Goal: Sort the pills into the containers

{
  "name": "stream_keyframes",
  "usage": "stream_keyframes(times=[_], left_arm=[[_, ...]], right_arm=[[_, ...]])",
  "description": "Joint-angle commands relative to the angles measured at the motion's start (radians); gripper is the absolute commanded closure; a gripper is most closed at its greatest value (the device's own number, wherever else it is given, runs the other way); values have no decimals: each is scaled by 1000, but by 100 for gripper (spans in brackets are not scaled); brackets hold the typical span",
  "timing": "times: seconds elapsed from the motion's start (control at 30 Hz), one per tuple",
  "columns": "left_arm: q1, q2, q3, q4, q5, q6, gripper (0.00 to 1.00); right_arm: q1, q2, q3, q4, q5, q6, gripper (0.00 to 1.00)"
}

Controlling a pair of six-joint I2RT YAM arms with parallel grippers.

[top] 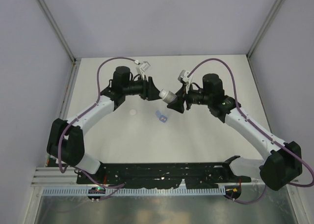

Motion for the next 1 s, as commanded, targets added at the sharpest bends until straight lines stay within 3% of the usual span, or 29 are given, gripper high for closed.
stream_keyframes(times=[0.0, 0.63, 0.97], left_arm=[[-26, -65, 23, 31, 43, -71, 46], [-46, -136, 11, -41, -17, -6, 46], [14, -171, -4, -317, -414, 281, 45]], right_arm=[[8, 6, 43, 50, 1, 8, 94], [33, 11, 31, -5, 41, -53, 94], [35, -40, -18, -106, 18, -134, 94]])
